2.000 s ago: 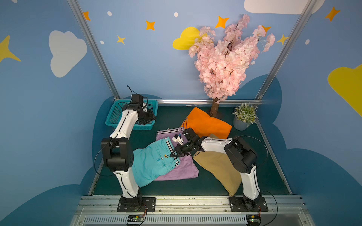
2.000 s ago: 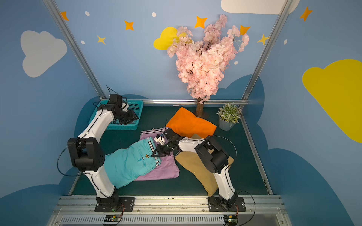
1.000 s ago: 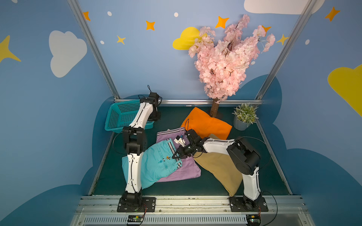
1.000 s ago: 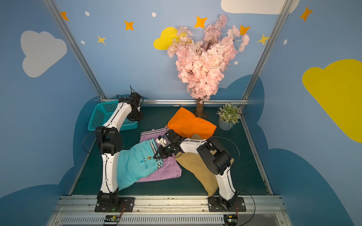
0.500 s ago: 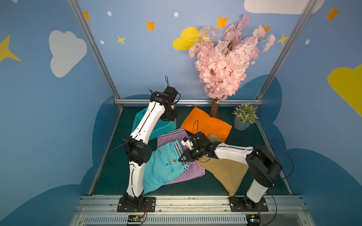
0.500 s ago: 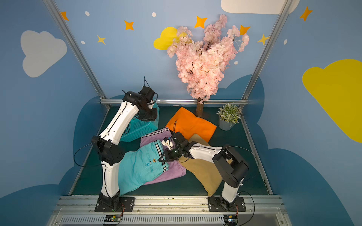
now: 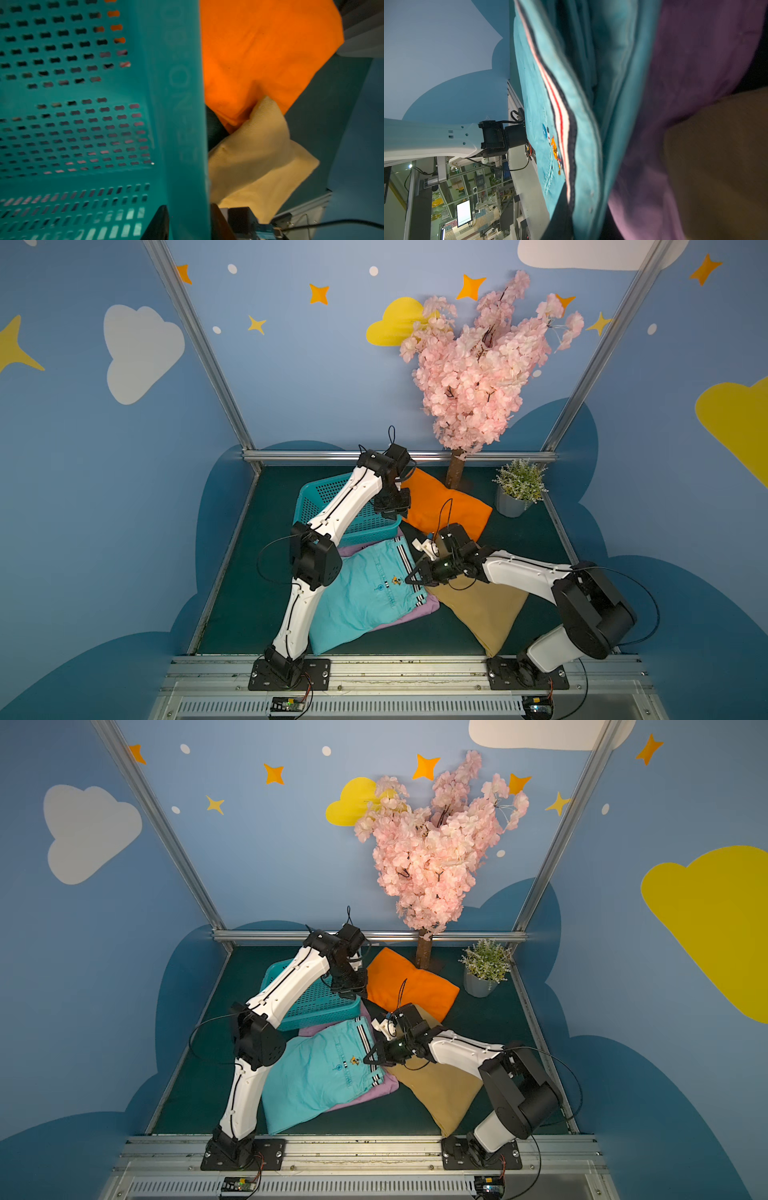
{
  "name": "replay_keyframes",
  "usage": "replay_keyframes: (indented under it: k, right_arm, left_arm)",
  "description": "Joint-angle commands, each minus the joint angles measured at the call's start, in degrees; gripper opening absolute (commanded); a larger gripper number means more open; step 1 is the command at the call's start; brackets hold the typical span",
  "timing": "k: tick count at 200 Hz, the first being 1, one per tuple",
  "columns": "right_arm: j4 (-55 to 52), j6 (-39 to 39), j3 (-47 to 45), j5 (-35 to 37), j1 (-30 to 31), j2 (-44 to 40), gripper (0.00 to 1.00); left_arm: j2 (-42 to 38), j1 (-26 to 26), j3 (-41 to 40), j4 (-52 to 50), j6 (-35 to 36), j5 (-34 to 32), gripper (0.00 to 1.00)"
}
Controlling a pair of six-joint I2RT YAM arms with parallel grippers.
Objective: Put the folded long pants in the basket
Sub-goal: Place the basket at the center of the board.
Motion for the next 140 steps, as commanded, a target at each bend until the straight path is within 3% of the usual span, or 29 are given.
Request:
replay_keyframes:
  k: [1, 34, 59, 100, 119, 140]
  right_arm:
    - [-2.5, -1.9, -0.5, -0.6, -2.6, -2.6, 0.00]
    - [-3.0, -1.7, -0.6, -0.8, -5.0, -4.2, 0.00]
    - [-4.0, -1.7, -0.1, -1.4, -5.2, -4.9, 0.00]
    - [-6.8, -1.1, -1.8, 1.7, -6.8, -9.0, 0.00]
    - [-6.9, -0.5, -2.4, 2.3, -8.4, -9.7, 0.00]
    - [-8.3, -1.4, -2.1, 2.7, -10.2, -8.6, 0.00]
  left_arm:
    - [-1.1, -0.7, 1.7, 2.0, -0.9, 5.7, 0.52]
    - [-8.8, 1.6, -0.7, 2.7, -0.6, 0.5, 0.61]
    - [-18.4, 3.0, -11.1, 4.2, 0.0, -5.3, 0.60]
    - [-48.7, 9.2, -51.5, 17.8, -7.9, -11.5, 0.64]
    - [-60.8, 12.7, -70.9, 24.3, -12.4, -8.9, 0.67]
    - [-67.3, 13.1, -85.1, 28.2, -16.5, -6.3, 0.66]
